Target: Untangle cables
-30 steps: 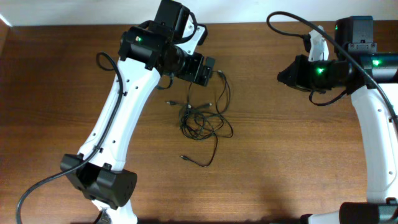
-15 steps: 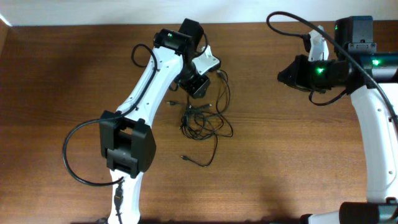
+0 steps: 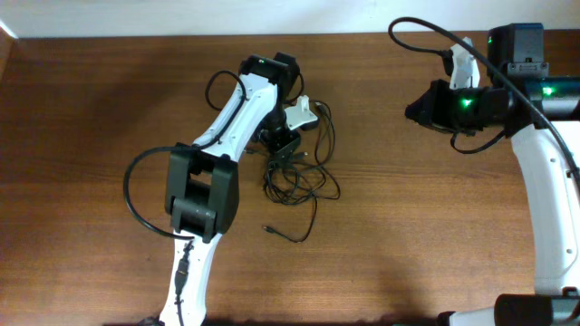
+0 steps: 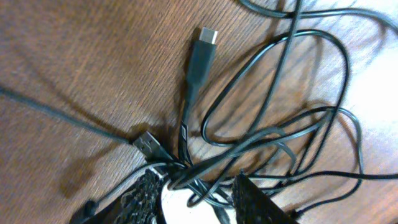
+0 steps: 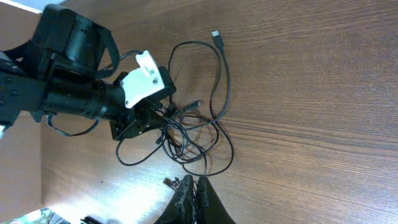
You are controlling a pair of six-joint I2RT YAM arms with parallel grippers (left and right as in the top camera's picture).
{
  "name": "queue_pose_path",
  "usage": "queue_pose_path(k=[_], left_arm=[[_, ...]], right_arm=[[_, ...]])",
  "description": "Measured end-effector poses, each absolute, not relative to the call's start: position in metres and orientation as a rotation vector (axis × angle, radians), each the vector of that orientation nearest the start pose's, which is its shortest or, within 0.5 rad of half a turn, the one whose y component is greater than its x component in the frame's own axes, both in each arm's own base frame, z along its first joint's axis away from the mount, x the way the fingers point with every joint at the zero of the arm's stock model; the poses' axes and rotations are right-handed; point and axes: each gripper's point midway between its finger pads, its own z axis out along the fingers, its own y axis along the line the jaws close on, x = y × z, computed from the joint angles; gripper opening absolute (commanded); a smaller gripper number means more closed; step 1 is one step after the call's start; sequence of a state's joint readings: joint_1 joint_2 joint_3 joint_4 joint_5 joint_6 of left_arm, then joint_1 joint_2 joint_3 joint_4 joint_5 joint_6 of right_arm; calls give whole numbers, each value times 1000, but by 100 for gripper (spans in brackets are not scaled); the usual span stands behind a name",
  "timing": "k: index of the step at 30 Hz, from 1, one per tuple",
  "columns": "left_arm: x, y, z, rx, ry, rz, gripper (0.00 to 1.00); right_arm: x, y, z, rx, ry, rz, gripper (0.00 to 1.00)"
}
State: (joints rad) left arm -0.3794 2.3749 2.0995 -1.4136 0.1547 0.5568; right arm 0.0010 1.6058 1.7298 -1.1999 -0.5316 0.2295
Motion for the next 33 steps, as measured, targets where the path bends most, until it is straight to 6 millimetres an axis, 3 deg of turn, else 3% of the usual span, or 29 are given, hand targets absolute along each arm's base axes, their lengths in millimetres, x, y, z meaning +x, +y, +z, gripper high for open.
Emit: queue_pose_path(k=[2,4,6,13,16,19,23,26,29,31,33], left_arm=[[390,-184,30,1466,2924,-271,20],[387,-182,14,1487,2952,-283,19],[386,-182,13,1494,2953,-284,0],[393,-188,22,1441,2957,-301,0],[421,-199,61,1314,2898,-275,0],[449,-219,136,1193,2714,-314,0],[458,-235,235,1044,2462,-395,0],[459,-239,270,933,2393,-439,0],[448,-253,293,895,2345,-589,0],[439,-267,302,918,2306,-729,0],[431,-276,309,938,2275,-828,0]], right_arm=[[370,87,271,120,2611,778,5],[371,86,271,121,2612,772,5],[371,86,271,122,2613,767,4],[371,86,271,122,2613,767,5],[371,86,271,122,2613,767,5],[371,86,271,123,2615,767,4],[372,86,271,119,2609,766,4],[377,88,275,103,2580,777,4],[393,104,297,7,2446,900,4],[399,118,318,-83,2342,1010,18],[399,124,326,-115,2305,1061,26]])
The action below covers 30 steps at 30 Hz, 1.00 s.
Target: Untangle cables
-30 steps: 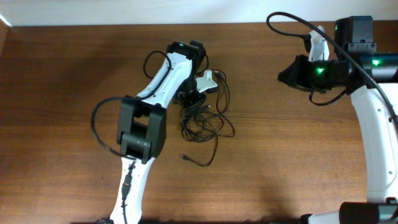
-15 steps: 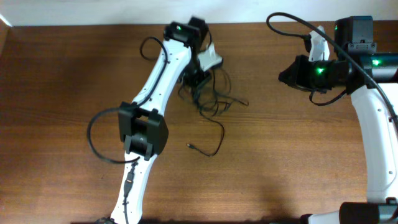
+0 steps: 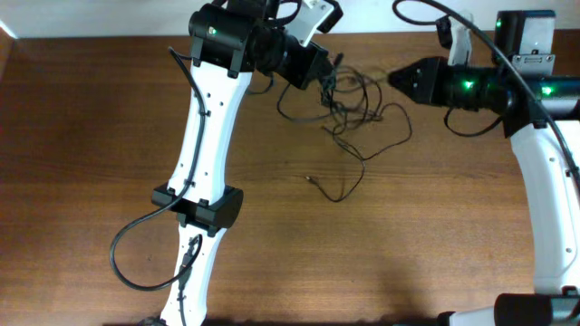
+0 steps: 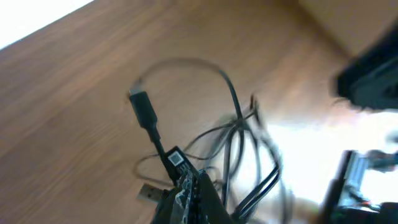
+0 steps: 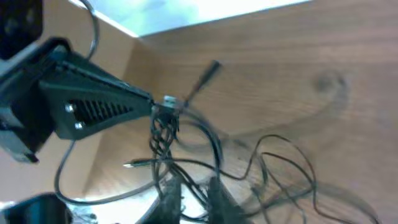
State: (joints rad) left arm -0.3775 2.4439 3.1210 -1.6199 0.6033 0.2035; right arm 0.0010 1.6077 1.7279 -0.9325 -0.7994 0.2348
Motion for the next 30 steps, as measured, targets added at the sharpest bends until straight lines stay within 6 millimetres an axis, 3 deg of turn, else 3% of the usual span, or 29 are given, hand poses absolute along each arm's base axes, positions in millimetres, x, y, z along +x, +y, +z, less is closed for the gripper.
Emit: queue_pose_path(k=[5,9,14,17,18,21,23,27,30], left_arm=[[412,-302,339,1014,2108,-1125,0],[408,-304,347,1026,2064,-1192,0],[432,-288,346,944,2096,-1054,0],[452,-278,384,829,1998,-983,0],[459,-271,410,754,1942,-963,0],[459,-253,459,576,1875,-993,0],[457,-250,473,504,1868,-1034,0],[464,-246,489,380,1849,-1113,0],[474,-233,504,269,1817,-1167,0]], right_arm=[[392,121,315,-80,2366,1047,29],[388,116,304,-70,2418,989,39],[389,108,289,-31,2478,921,40],[389,110,287,-46,2484,906,47],[387,116,287,-66,2487,912,47],[383,146,286,-166,2488,940,47],[387,166,277,-214,2496,964,47],[406,186,255,-183,2523,1006,47],[416,206,253,-147,2504,1052,48]])
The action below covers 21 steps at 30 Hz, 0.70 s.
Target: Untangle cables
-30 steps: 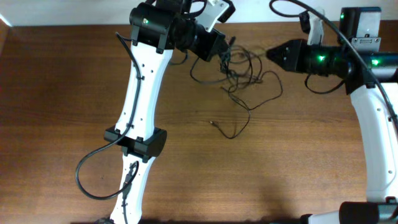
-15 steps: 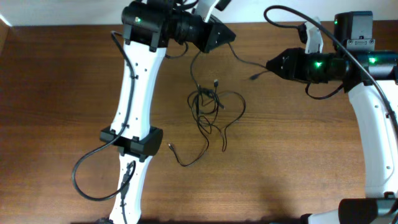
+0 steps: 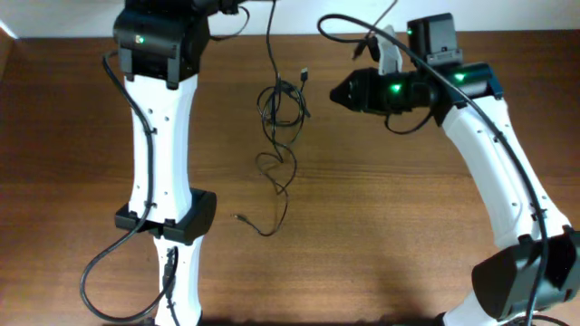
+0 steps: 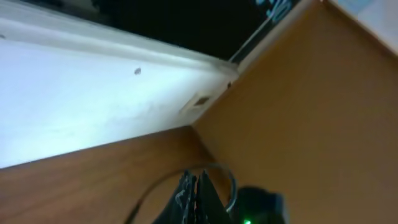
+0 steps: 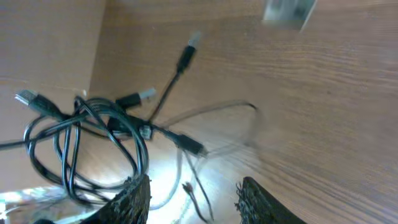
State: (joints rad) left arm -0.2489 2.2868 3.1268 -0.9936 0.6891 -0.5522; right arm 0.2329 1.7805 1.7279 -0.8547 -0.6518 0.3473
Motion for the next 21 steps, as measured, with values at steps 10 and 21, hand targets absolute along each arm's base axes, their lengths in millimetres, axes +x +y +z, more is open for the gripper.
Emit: queue_pose_path(k=[10,21], left_arm=[[480,-224,523,147,1772,-1262,0],[476,-222,532,164,1746,-1320,0]], right_arm=[[421,264,246,-143,2484,1187,48],[422,287,217,-76,2561,1162,4]])
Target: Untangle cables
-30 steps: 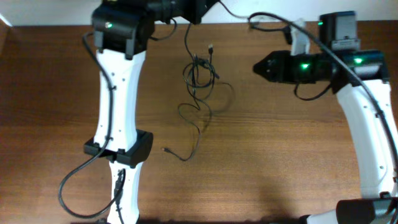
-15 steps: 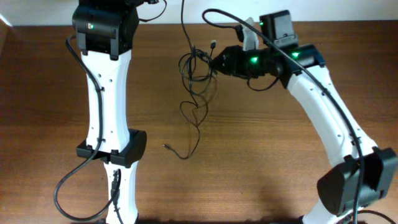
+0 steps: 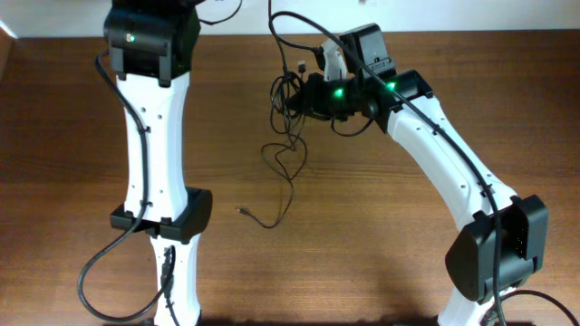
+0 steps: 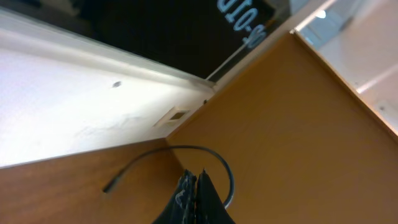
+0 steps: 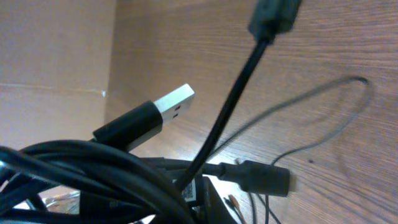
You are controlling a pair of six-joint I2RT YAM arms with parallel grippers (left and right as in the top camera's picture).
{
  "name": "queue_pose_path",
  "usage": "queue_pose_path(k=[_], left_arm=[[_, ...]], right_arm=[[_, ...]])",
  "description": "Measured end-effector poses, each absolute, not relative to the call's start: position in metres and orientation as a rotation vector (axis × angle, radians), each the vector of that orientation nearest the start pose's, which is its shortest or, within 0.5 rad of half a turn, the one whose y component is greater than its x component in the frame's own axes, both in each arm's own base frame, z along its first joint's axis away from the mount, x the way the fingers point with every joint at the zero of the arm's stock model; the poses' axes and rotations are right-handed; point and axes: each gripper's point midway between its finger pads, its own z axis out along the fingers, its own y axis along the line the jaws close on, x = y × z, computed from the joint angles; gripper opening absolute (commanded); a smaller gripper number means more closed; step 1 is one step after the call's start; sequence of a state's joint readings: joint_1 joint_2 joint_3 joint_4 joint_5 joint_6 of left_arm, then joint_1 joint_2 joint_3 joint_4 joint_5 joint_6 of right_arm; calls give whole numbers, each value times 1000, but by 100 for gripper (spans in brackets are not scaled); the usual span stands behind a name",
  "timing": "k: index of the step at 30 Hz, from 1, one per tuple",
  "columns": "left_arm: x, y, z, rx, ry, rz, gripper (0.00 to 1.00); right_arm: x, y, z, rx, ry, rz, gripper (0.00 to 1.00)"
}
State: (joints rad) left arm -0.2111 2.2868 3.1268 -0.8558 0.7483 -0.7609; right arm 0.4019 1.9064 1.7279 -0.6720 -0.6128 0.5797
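Note:
A tangle of black cables [image 3: 288, 91] hangs above the brown table [image 3: 72, 181]. One strand runs up out of the overhead view's top edge; a thin tail drops to a small plug [image 3: 241, 210] lying on the wood. My left gripper [image 4: 199, 179] is raised high and shut, a thin cable [image 4: 186, 149] looping out from behind its tips. It is out of the overhead view. My right gripper [image 3: 306, 95] is at the tangle, shut in among the cables [image 5: 93, 174]. A USB plug [image 5: 174, 102] and a dark plug [image 5: 261, 177] hang before it.
The left arm [image 3: 149, 109] stands tall over the table's left half. The right arm [image 3: 453, 172] reaches across from the right edge. A pale wall and an orange-brown panel fill the left wrist view.
My right gripper was open a short way right of the hanging tangle; now it is at the tangle and shut among the cables. The left gripper stays raised and shut.
First my left gripper was down on the cable pile on the table, with the right gripper shut far off to the right. Then the left held the tangle lifted at the table's back. Then it held it high and the right gripper stood open beside it, where it has now shut.

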Motion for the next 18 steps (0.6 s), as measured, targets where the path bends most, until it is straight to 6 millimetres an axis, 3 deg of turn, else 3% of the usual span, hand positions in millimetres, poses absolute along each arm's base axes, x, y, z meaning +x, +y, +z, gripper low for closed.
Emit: queue_pose_path(k=[2,5,6,9,13,16,17,18], left_arm=[[484,-202,522,113,1784,-1290,0],[498,-161,478,-28,1947,-1172,0],[501,-147,455,-91,2027,-1106,0],[506,-98,386,-231,2253,-794,0],[491,-68,345,-305,2411,-484,0],[478,-66,330,-312,2490,-378,0],[478,-67,328,-294,2498,-377,8],[477,-70,325,-250,2516,-387,23]], right_arm=[[423,282,214,-67,2570,1136,4],[415,262,216,-41,2607,1031,4],[411,250,225,-29,2606,977,4],[385,201,283,2,2513,821,4],[364,156,315,52,2463,736,4],[364,146,316,46,2459,720,4],[365,147,318,31,2448,724,4],[367,147,320,16,2432,729,4]])
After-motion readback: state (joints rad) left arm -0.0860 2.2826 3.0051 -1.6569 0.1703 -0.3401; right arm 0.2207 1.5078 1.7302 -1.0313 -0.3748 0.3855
